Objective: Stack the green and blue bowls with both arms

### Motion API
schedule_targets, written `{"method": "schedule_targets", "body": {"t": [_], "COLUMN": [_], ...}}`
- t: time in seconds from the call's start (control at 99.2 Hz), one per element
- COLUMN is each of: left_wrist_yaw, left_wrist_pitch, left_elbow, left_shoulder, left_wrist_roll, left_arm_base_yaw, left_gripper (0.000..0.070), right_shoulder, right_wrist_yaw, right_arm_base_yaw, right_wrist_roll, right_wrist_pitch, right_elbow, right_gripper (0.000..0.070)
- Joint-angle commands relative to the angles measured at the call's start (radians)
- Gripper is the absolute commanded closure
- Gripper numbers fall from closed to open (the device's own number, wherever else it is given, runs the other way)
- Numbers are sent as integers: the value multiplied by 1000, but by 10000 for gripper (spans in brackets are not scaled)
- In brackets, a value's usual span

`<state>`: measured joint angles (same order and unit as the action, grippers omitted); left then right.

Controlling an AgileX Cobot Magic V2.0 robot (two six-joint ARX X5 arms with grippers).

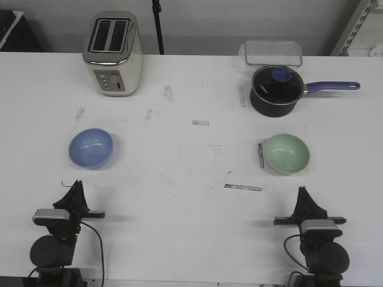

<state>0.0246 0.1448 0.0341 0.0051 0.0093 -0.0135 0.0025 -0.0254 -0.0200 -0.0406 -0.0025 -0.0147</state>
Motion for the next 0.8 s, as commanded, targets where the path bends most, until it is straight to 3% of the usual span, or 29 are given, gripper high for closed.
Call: {"method": "schedule_targets", "body": {"t": [0.0, 0.474, 0.786], "left_wrist_yaw": [2, 2, 2], "left_wrist_pitch": [13, 13, 13], "left_elbow": [-22, -22, -22], "left_shoulder": [-2, -2, -2], "left_wrist_roll": [5, 5, 5], "left_arm_base_yaw": [0, 0, 0], "left_gripper": [698, 699, 698], "right_shoulder": [-1, -1, 39], "right_wrist_yaw": [0, 4, 11], "right_arm_base_yaw": [-1, -1, 0], "right_wrist_roll": [3, -12, 0], "right_wrist_pitch": [14, 18, -18], "right_elbow": [2, -2, -129], "right_gripper": [690, 690, 690]}}
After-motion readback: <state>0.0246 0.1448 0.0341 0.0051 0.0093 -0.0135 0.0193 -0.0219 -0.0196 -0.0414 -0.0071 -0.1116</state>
